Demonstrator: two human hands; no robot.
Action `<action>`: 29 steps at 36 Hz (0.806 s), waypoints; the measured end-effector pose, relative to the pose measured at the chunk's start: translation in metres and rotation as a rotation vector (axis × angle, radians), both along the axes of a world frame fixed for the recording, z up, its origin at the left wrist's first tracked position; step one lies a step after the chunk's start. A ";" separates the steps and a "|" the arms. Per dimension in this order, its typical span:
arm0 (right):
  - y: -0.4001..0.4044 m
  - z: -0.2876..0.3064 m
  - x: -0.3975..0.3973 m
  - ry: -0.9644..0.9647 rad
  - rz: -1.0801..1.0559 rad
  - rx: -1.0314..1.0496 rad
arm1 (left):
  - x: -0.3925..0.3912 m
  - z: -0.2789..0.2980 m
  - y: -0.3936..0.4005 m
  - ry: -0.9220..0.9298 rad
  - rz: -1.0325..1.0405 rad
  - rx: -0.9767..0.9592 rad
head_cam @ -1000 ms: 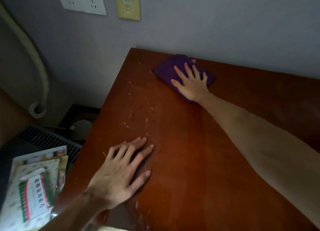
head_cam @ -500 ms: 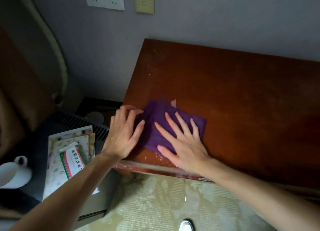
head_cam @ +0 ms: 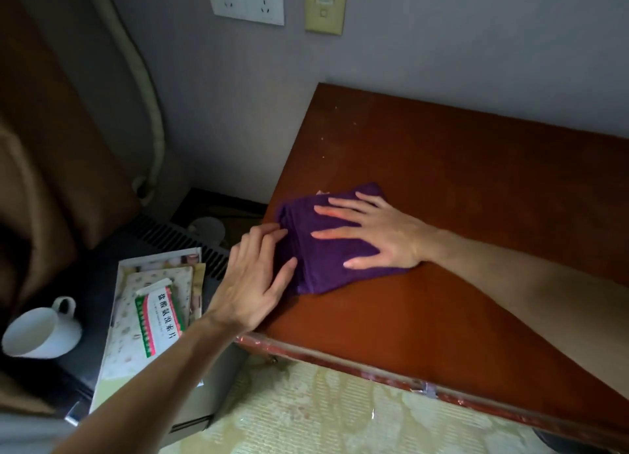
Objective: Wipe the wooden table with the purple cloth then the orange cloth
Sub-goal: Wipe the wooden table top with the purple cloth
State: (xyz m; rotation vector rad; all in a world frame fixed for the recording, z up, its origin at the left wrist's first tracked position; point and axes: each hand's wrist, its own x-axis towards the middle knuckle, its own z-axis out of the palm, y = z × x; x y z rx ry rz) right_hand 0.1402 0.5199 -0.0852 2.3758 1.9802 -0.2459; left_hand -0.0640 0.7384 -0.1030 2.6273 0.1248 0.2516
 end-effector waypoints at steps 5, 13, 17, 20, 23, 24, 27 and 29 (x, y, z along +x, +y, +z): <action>0.022 0.002 0.071 0.011 -0.100 0.011 | 0.004 -0.001 -0.002 0.046 -0.046 0.049; 0.055 0.000 0.166 0.011 -0.228 0.051 | 0.004 0.000 -0.003 0.103 -0.046 0.092; 0.067 -0.003 0.205 0.019 -0.276 0.095 | 0.004 0.002 -0.004 0.121 -0.036 0.066; 0.079 -0.002 0.229 0.044 -0.348 0.101 | 0.005 0.001 -0.003 0.132 -0.034 0.075; 0.089 -0.002 0.245 0.048 -0.454 0.124 | 0.007 -0.001 -0.002 0.136 -0.031 0.062; 0.092 -0.002 0.249 0.047 -0.480 0.127 | 0.008 -0.001 -0.002 0.128 -0.030 0.068; 0.100 -0.002 0.253 0.041 -0.570 0.139 | 0.009 -0.002 -0.002 0.123 -0.027 0.079; 0.103 -0.004 0.252 0.037 -0.627 0.134 | 0.009 0.000 -0.003 0.124 -0.017 0.083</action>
